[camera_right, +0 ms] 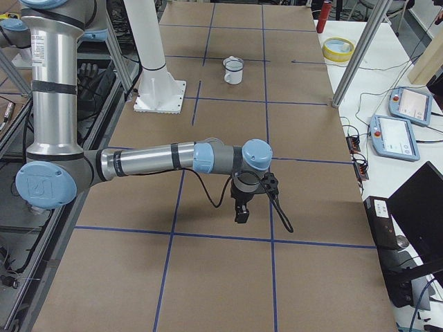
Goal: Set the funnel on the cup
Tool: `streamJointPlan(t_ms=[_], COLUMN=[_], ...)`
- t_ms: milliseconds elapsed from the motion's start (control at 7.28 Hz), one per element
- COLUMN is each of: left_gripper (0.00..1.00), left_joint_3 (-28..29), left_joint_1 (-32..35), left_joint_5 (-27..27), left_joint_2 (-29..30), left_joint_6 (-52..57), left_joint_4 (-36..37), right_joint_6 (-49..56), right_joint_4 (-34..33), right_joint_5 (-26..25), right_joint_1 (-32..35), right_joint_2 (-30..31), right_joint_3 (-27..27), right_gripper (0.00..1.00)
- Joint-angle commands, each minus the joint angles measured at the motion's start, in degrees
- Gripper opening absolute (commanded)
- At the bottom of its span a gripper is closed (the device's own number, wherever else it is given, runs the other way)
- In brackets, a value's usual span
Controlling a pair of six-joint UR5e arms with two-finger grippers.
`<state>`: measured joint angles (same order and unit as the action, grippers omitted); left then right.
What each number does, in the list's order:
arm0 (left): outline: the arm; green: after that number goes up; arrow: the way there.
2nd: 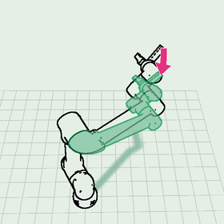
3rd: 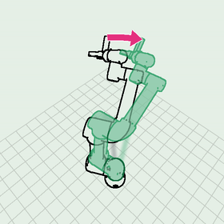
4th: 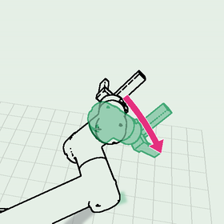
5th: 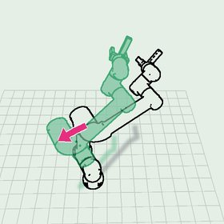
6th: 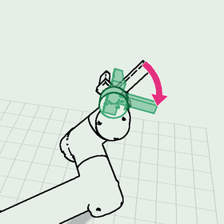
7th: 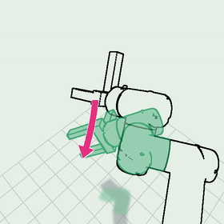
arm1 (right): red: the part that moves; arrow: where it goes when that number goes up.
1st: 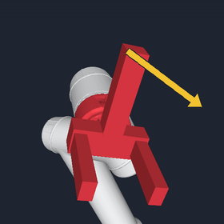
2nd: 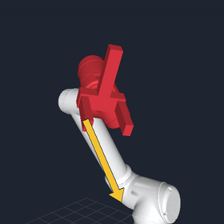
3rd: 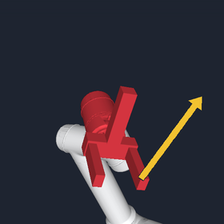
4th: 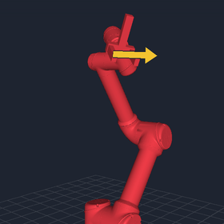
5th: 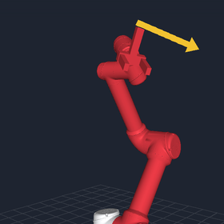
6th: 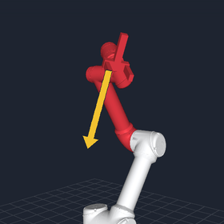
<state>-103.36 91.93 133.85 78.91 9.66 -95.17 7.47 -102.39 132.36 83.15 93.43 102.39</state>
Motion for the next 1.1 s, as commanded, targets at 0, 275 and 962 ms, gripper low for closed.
streamJointPlan(t_ms=[0, 275, 962], left_gripper=[1.0, 1.0, 1.0], left_joint_3=[1.1, 1.3, 0.9], left_joint_1=[0.4, 0.4, 0.3], left_joint_5=[-0.2, -0.2, -0.4], left_joint_2=[-1.0, -0.5, 0.2], left_joint_6=[0.0, 0.0, 0.0], left_joint_4=[1.4, 4.2, 3.7], right_joint_6=[0.0, 0.0, 0.0], right_joint_4=[0.0, 0.0, 0.0], right_joint_5=[0.0, 0.0, 0.0], right_joint_1=[0.0, 0.0, 0.0], right_joint_2=[0.0, 0.0, 0.0], right_joint_3=[-0.1, -0.1, 0.0], right_gripper=[1.0, 1.0, 1.0])
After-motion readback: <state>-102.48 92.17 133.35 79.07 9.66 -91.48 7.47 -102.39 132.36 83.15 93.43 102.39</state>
